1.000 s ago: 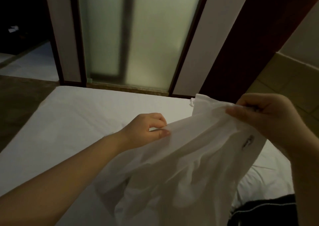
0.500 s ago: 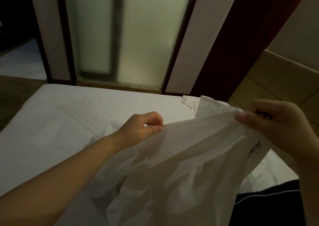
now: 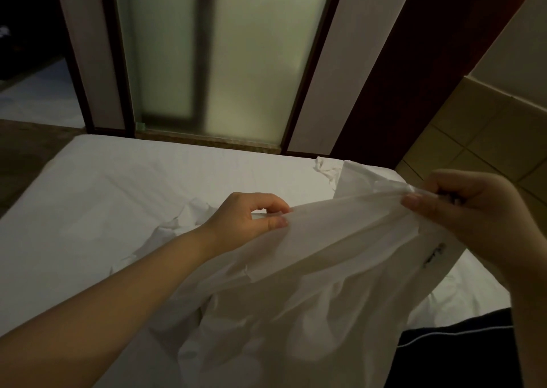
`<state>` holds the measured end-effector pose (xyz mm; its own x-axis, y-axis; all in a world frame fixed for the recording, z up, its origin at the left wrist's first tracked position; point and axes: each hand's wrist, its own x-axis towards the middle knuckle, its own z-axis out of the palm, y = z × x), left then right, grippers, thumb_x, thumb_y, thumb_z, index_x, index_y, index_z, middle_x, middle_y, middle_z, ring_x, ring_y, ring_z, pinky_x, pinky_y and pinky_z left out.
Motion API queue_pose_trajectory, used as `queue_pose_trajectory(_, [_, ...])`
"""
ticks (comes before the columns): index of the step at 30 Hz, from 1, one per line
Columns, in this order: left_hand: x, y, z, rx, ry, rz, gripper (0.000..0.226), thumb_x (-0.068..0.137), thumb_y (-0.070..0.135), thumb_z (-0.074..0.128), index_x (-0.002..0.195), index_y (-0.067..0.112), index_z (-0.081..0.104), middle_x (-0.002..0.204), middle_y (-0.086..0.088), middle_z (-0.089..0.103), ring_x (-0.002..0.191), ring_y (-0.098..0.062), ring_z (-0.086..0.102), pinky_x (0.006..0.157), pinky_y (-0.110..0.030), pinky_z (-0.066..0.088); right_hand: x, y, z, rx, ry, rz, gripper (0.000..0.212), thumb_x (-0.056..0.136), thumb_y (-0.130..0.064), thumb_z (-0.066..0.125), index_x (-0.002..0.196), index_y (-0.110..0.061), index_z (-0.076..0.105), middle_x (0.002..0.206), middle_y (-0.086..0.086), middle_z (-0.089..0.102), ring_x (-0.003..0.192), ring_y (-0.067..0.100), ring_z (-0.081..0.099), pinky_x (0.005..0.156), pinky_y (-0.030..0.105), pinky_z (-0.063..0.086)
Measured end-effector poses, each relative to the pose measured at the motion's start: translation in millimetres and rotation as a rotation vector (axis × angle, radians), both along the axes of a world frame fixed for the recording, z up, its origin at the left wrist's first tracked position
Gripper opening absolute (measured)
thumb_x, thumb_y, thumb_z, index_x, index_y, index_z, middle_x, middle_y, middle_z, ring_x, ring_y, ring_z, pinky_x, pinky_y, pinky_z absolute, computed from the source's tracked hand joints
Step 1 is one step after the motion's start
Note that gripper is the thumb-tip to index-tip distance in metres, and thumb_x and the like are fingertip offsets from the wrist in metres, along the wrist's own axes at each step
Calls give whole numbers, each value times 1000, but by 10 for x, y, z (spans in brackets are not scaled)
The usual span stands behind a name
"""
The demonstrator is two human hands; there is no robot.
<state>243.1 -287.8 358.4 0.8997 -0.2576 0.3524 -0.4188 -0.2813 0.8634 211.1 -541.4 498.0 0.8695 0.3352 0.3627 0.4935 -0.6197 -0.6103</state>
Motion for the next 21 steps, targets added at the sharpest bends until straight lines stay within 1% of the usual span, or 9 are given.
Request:
queue_pose_trajectory(5, [49,-64,-65,-23,4,38,24,85,17,66,94,39,63,95,26,61,93,9,57,81,-3,43,49,-22,-55,-35,-50,-2,64,54,-88,52,65,-26,63,58,1,57,53,21,51,46,18,41])
queue_pose_trajectory(9, [103,-96,-116,8,-39,42,16,85,10,65,90,25,68,86,20,62,86,6,59,78,-7,46,73,-56,-93,-88,-68,-9,64,56,-88,50,66,-25,62,58,1,57,55,21,52,47,19,42])
queue_pose_trajectory(11, [114,-99,-118,1,-27,57,14,87,10,63,88,24,67,85,20,62,85,6,58,76,-7,46,70,-73,-108,-104,-56,-15,61,58,-87,49,67,-28,63,60,-2,59,56,18,54,48,16,43])
queue_pose_trajectory(13, [121,-64,-82,-27,-45,80,17,89,9,60,86,25,65,83,17,62,84,5,58,74,-7,46,86,-100,-136,-148,-58,-48,49,67,-76,55,64,-28,63,64,-5,61,59,14,57,50,14,45])
queue_pose_trajectory(15, [127,14,20,-37,-67,107,18,90,9,58,85,25,65,81,14,63,81,2,59,72,-9,47,164,-147,-201,-238,-47,-115,30,79,-45,67,56,-28,61,62,-5,61,60,13,58,51,15,47])
queue_pose_trajectory(16, [136,64,99,-33,-66,118,18,90,9,58,85,24,66,80,14,63,80,2,59,72,-9,47,214,-163,-237,-272,-28,-156,25,80,-35,69,58,-26,62,59,-2,60,58,14,57,49,18,46])
queue_pose_trajectory(18, [150,163,304,20,-57,119,21,88,8,60,80,26,67,72,18,65,76,4,59,71,-6,46,330,-165,-293,-312,16,-233,24,81,-31,69,60,-20,63,57,1,58,59,19,57,54,29,46])
queue_pose_trajectory(19, [149,211,419,52,-54,113,25,87,8,62,76,29,67,69,21,65,74,5,59,71,-6,45,389,-140,-299,-321,14,-256,25,82,-32,69,61,-19,63,59,4,59,60,21,56,55,31,46])
queue_pose_trajectory(21, [129,294,704,42,-70,106,27,83,13,67,68,35,67,66,24,64,68,6,58,69,-7,45,496,-48,-243,-287,-61,-274,26,83,-30,69,61,-19,61,58,2,57,56,19,53,52,21,41])
